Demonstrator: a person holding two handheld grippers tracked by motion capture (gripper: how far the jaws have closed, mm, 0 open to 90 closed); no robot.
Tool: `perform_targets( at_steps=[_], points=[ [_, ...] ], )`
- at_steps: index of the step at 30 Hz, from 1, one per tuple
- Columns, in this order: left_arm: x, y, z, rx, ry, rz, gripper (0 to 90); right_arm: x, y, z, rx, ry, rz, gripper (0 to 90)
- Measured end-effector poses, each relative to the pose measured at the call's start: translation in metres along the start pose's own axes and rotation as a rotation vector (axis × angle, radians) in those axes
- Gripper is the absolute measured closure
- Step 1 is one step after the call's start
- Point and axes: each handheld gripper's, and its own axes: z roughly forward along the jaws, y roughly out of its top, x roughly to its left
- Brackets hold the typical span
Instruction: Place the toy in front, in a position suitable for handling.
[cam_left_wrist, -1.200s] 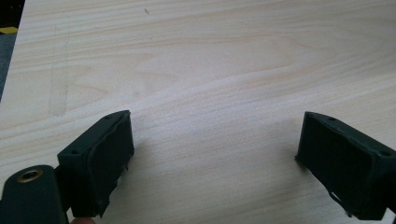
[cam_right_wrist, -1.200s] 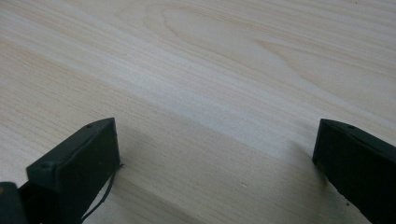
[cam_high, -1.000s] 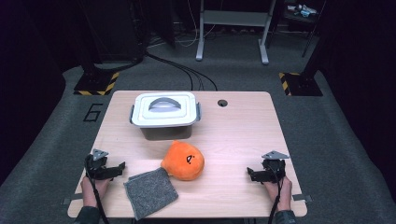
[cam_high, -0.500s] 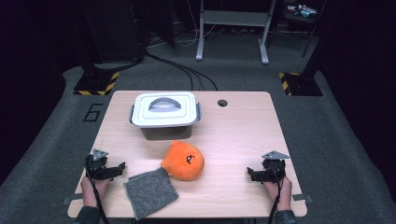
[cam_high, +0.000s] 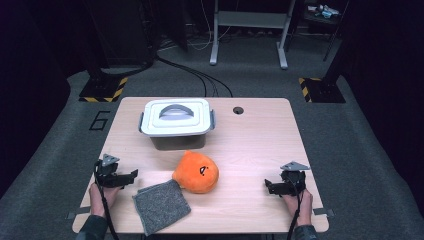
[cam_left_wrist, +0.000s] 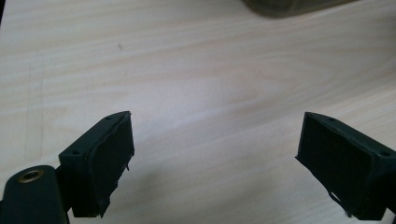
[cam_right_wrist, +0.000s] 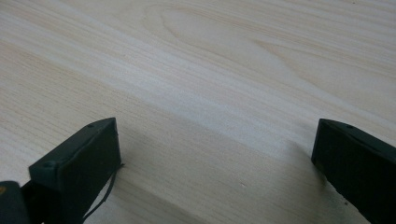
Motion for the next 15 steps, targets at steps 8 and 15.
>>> perform_targets(
  at_steps=[8,15],
  points=[
    [0.001,0.039,-0.011,-0.030,-0.015,0.028,11.1,0.000,0.000,0.000,0.000,0.000,0.001,0.5],
    [0.005,0.086,-0.019,-0.079,-0.020,0.051,12.9,0.000,0.000,0.000,0.000,-0.001,0.001,0.6]
  ],
)
